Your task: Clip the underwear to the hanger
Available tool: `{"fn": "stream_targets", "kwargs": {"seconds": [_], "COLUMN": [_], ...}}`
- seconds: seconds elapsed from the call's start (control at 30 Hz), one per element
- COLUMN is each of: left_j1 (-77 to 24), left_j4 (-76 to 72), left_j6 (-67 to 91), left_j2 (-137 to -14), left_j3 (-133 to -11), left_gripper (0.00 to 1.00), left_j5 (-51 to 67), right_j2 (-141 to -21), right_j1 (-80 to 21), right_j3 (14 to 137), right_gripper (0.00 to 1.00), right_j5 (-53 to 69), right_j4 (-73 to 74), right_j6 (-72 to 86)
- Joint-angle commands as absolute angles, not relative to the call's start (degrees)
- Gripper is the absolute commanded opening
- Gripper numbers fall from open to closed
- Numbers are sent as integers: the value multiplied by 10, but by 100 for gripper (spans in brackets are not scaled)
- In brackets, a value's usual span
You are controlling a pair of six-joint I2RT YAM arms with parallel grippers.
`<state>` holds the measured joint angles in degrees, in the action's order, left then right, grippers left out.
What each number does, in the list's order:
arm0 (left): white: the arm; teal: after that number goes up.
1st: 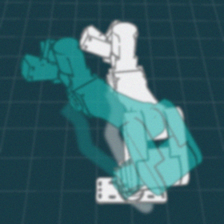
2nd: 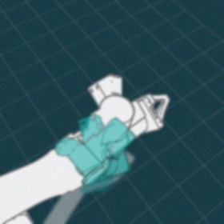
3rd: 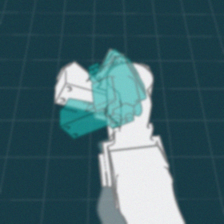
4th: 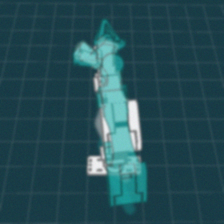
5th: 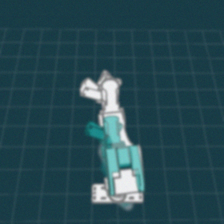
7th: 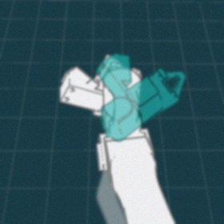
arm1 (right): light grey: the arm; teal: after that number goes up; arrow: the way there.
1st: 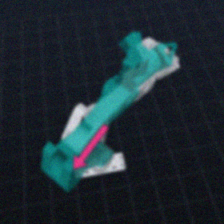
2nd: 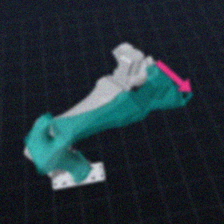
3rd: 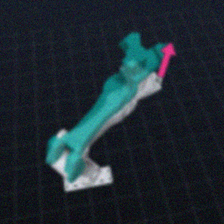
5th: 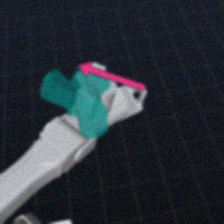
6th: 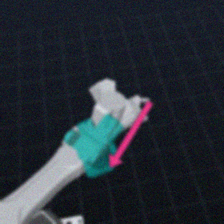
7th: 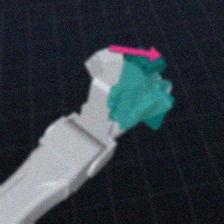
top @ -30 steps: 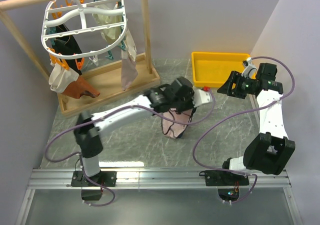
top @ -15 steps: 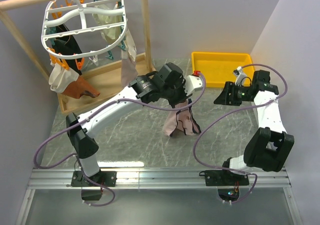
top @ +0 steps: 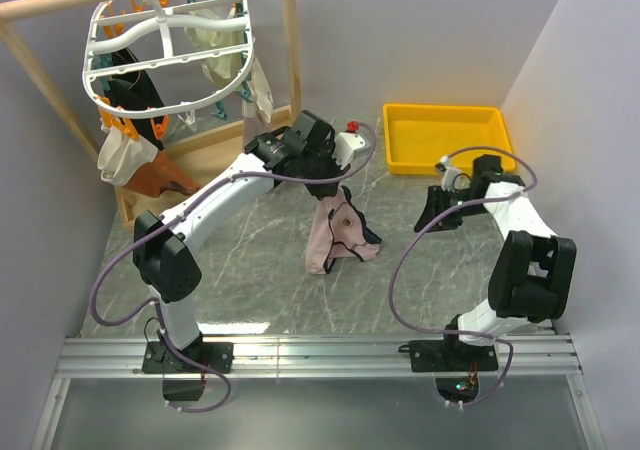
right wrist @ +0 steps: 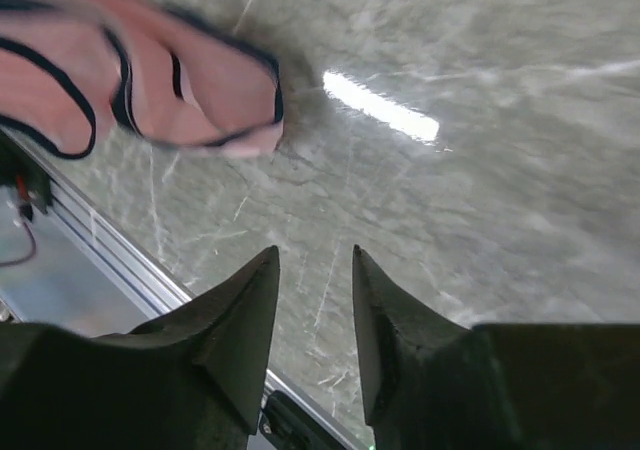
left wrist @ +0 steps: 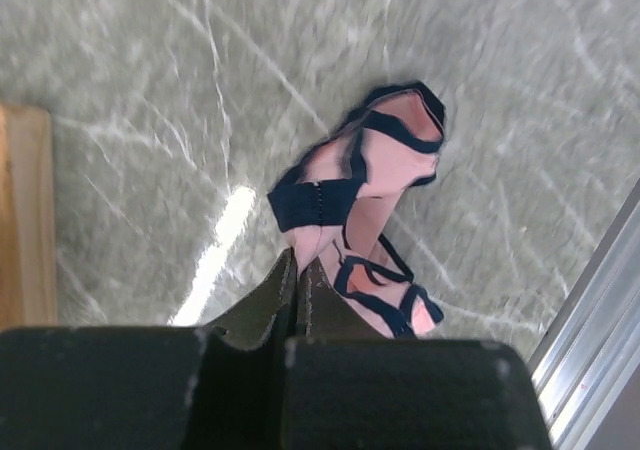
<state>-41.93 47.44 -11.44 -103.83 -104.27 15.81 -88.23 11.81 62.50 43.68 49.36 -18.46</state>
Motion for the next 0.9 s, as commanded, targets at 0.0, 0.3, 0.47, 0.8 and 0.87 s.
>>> {"fn": "stream_targets", "kwargs": {"seconds": [0.0,0.3,0.47,0.8,0.87], "left_j1": [-415,-371,-362,-354,-354], "left_j4": [461,452,446,433,433], "left_j6": [-127,-124,-126,-126,-127], "left_j2": [-1034,-1058,-1064,-1065,-1065], "left_j3": [-1026,-1003,-997,-982,-982], "left_gripper": [0,0,0,1,1], "left_j5": [185,212,215,223,224], "right_j2": [-889,-966,-1010,-1080,-1087], "right_j1": [66,-37,-54,-86,-89], "right_j3": [608,611,630,657,660], "right_gripper": [42,33,35,45,46], "right_j5": [393,372,384,346,335], "right_j4": [441,372,331,272,263], "right_j6": [-159,-77,-26,65,76]}}
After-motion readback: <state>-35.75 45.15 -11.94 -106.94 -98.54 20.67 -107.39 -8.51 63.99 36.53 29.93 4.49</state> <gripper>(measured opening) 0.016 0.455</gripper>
